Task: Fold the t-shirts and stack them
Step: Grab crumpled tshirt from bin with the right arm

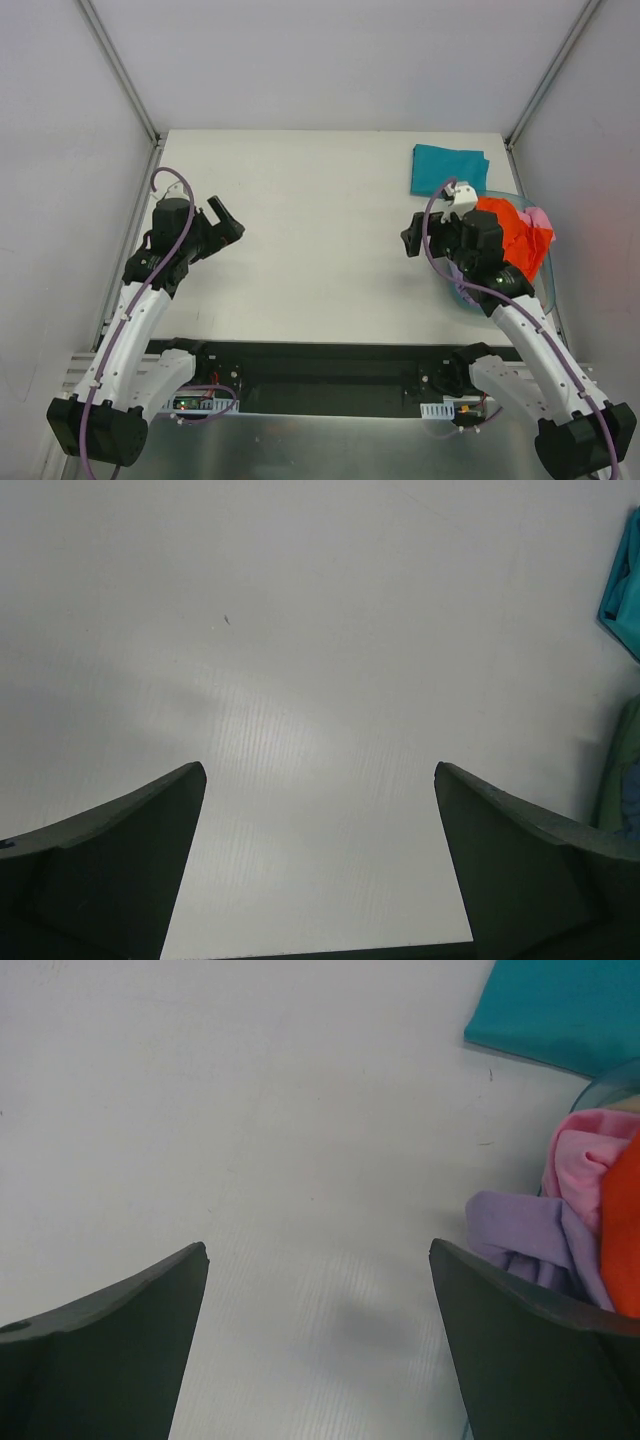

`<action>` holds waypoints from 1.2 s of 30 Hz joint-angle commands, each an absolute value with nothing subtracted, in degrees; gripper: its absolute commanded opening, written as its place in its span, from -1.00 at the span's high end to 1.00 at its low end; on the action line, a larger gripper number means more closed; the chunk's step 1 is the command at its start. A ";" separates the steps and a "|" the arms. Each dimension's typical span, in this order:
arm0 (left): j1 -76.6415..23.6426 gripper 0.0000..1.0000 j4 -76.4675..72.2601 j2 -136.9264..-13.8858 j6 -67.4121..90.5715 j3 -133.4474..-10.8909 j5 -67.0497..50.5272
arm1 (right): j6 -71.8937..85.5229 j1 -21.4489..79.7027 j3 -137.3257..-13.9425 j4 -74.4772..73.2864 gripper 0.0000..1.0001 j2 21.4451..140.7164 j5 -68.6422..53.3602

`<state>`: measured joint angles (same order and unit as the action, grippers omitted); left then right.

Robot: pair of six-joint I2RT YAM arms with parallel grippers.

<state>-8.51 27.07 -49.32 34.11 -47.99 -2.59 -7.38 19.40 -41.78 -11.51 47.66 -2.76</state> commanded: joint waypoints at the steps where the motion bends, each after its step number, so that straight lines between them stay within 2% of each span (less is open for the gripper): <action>1: -7.91 -0.99 25.23 -49.30 35.16 -49.22 -1.75 | -8.26 19.60 -46.66 -16.25 -0.93 46.75 2.95; 6: -7.91 -0.99 23.82 -50.97 35.33 -49.22 -3.15 | -4.14 17.33 -53.95 -24.33 -0.93 53.08 17.11; 10: -7.91 -0.99 22.50 -53.96 34.89 -49.48 -7.38 | 2.80 2.69 -56.24 -27.15 -0.93 56.51 10.23; 13: -7.91 -0.99 22.24 -54.58 35.07 -49.22 -8.35 | 6.76 -3.32 -58.70 -32.59 -0.93 58.97 13.33; 16: -7.91 -0.99 21.45 -55.10 34.89 -48.52 -10.46 | 8.35 -6.58 -59.07 -36.73 -0.93 60.64 17.58; 23: -7.91 -0.99 20.66 -57.13 35.07 -48.16 -11.78 | 9.76 -14.06 -55.99 -33.94 -0.94 64.77 10.46; 25: -7.91 -0.99 20.57 -57.48 35.07 -48.34 -12.30 | 8.71 -15.72 -55.29 -32.26 -0.87 65.74 9.84; 31: -7.91 -0.99 20.39 -57.66 35.59 -47.90 -12.66 | 6.33 -18.10 -54.23 -26.46 -0.24 70.83 4.49; 32: -7.91 -0.99 20.48 -57.66 35.60 -47.81 -12.83 | 6.50 -18.28 -54.49 -25.93 0.09 71.19 3.87; 34: -7.91 -0.99 20.48 -57.31 35.33 -47.55 -12.75 | 6.15 -18.54 -54.93 -25.05 0.47 71.37 2.38; 35: -7.91 -0.99 20.48 -57.13 35.25 -47.46 -12.57 | 5.63 -18.54 -55.11 -24.44 0.72 71.02 1.94; 36: -7.91 -0.99 20.48 -56.87 34.81 -47.63 -12.66 | 5.45 -18.54 -55.37 -24.35 0.78 69.80 1.50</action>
<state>-8.51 21.78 -57.78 35.09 -47.92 -11.79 6.52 -17.82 -54.04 -28.03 71.79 4.99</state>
